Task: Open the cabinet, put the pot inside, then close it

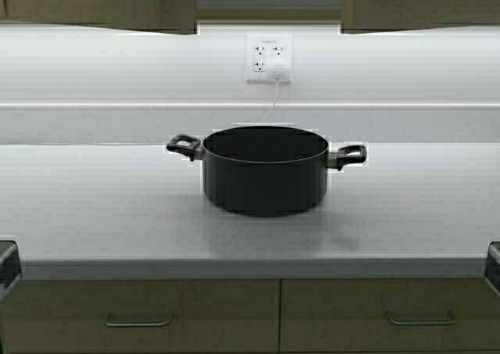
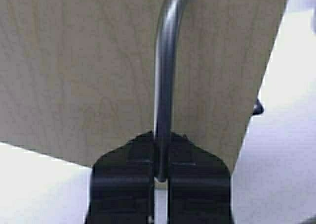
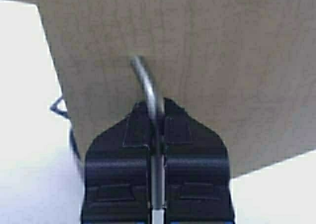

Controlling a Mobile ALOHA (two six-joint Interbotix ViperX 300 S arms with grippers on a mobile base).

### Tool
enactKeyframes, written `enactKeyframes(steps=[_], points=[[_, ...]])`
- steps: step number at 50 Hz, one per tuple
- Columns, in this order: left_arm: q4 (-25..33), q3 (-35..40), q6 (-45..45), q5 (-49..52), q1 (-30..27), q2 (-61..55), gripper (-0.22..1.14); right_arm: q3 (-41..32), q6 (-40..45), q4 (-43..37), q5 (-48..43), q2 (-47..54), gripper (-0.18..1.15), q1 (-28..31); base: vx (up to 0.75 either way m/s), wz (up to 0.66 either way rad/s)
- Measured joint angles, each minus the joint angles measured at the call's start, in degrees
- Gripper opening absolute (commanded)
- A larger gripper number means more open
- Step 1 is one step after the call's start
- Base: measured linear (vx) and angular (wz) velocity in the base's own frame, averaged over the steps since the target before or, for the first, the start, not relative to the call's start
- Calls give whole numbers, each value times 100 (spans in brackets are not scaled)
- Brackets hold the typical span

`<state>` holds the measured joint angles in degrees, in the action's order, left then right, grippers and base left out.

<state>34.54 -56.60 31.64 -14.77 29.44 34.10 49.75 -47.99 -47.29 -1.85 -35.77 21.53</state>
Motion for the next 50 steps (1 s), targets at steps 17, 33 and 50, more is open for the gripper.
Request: enactKeyframes(steps=[17,33,50], points=[[-44,-70,0,694,-677,457,3,62,9,53,466,-149,6,-624,-9,1],[-167,-62,-44,870,-1213,501,64,9,9,97,589,-79,83,-905,-9,-2],[-510,-123,-176,2285,-1292,1731,93,0,580,844,2892,-1116,100,-896,0,0]])
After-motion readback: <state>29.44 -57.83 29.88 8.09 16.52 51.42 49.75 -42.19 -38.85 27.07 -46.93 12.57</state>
